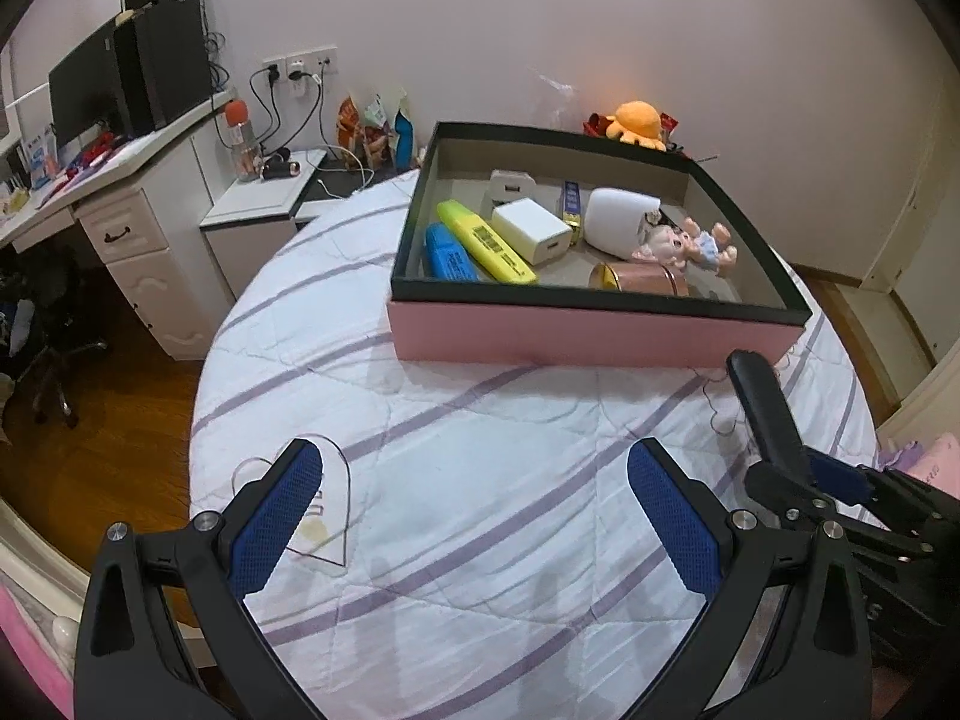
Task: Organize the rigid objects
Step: 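Carry the black remote into the pink box and open the right gripper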
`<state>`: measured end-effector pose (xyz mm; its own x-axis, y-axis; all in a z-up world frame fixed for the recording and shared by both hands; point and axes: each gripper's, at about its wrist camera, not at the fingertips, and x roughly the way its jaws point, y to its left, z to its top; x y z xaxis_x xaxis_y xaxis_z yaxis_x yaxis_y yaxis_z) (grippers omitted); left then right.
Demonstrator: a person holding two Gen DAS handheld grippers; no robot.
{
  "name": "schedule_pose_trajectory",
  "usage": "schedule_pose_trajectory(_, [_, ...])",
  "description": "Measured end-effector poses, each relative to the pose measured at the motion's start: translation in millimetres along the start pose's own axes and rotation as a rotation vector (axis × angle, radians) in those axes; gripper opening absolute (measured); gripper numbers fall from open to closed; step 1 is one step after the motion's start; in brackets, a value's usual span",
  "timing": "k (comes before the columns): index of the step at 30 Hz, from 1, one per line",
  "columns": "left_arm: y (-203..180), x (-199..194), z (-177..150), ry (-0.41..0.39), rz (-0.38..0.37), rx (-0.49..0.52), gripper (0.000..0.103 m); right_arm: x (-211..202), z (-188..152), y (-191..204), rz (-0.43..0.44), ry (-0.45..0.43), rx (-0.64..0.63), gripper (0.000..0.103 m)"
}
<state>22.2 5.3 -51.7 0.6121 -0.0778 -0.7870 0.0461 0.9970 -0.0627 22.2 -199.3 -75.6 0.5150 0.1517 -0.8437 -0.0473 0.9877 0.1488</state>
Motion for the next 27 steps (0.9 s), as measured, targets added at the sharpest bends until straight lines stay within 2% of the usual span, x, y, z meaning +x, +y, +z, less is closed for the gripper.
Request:
schedule_pose_trajectory(4, [6,-7,16,-0.036,0.013,-0.017,0.103,-16,14,7,0.047,-0.037,-0.014,0.044])
schedule_pose_trajectory(10, [14,-8,51,-0.095,0.042,-0.031,0.103,-28,56,16,0.080,-0.111,-0.049,0.044])
schedule_pose_trajectory(14, [16,-3,71,-0.121,0.052,-0.032,0.103,-14,94,8,0.069,-0.139,-0.037,0.044])
schedule_pose_trajectory(20, [11,21,97,-0.120,0.054,-0.029,0.103,23,145,-7,0.049,-0.120,-0.013,0.044])
schedule_pose_trajectory(23, [7,37,107,-0.106,0.052,-0.022,0.103,49,166,-13,0.033,-0.095,-0.006,0.044])
schedule_pose_trajectory(27, [4,56,118,-0.089,0.047,-0.019,0.103,70,177,-23,0.022,-0.071,0.010,0.044])
